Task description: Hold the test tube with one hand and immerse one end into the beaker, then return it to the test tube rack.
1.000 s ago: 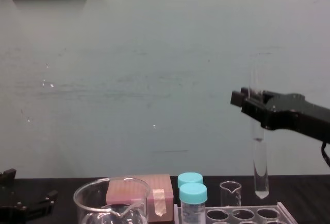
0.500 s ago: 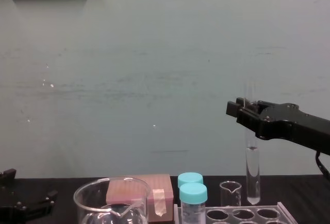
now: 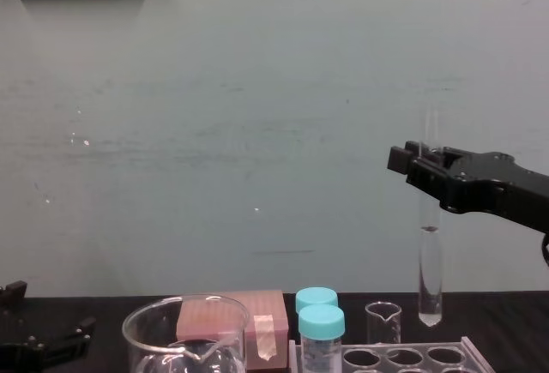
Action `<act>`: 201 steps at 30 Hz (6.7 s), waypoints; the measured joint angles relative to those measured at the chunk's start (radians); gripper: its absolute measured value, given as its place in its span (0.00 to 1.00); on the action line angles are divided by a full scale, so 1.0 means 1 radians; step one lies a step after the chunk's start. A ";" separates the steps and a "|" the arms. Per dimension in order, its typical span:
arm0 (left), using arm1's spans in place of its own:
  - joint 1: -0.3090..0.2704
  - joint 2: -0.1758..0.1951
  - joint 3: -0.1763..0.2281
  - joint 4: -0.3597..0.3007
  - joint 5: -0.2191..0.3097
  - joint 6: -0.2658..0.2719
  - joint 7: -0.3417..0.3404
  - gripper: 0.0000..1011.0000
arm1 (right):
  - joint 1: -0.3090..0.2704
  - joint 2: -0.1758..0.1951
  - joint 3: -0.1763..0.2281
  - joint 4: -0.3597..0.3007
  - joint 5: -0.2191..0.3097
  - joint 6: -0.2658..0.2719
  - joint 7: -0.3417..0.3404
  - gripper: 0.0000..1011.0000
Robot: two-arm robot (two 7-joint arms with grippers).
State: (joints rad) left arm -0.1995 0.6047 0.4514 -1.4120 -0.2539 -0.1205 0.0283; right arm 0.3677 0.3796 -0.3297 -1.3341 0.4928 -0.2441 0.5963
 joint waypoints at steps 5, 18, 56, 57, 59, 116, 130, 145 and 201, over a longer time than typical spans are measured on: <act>0.000 0.000 0.000 0.000 0.000 0.000 0.000 0.99 | -0.025 0.012 0.007 -0.031 0.010 0.010 -0.005 0.24; 0.000 0.000 0.000 0.000 0.000 0.000 0.000 0.99 | -0.062 0.029 0.016 -0.061 0.014 0.024 -0.028 0.24; 0.000 0.000 0.000 0.000 0.000 0.000 0.000 0.99 | -0.020 -0.014 -0.015 0.084 -0.043 0.044 -0.036 0.24; 0.000 0.000 0.000 0.000 0.000 0.000 0.000 0.99 | -0.020 -0.015 -0.015 0.085 -0.043 0.044 -0.036 0.24; 0.000 0.000 0.000 0.000 0.000 0.000 0.000 0.99 | -0.019 -0.016 -0.016 0.088 -0.045 0.046 -0.036 0.24; 0.000 0.000 0.000 0.000 0.000 0.000 0.000 0.99 | -0.005 -0.021 -0.029 0.112 -0.070 0.057 -0.044 0.76; 0.000 0.000 0.000 0.000 0.000 0.000 0.000 0.99 | -0.005 -0.021 -0.029 0.112 -0.070 0.057 -0.044 0.99; 0.000 0.000 0.000 0.000 0.000 0.000 0.000 0.99 | -0.016 -0.010 0.011 0.013 -0.083 0.007 -0.072 0.99; 0.000 0.000 0.000 0.000 0.000 0.000 0.000 0.99 | -0.155 -0.020 0.167 0.015 -0.151 0.115 -0.256 0.99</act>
State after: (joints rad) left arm -0.1995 0.6047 0.4514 -1.4120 -0.2539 -0.1205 0.0283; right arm 0.2128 0.3592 -0.1626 -1.3187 0.3421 -0.1294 0.3403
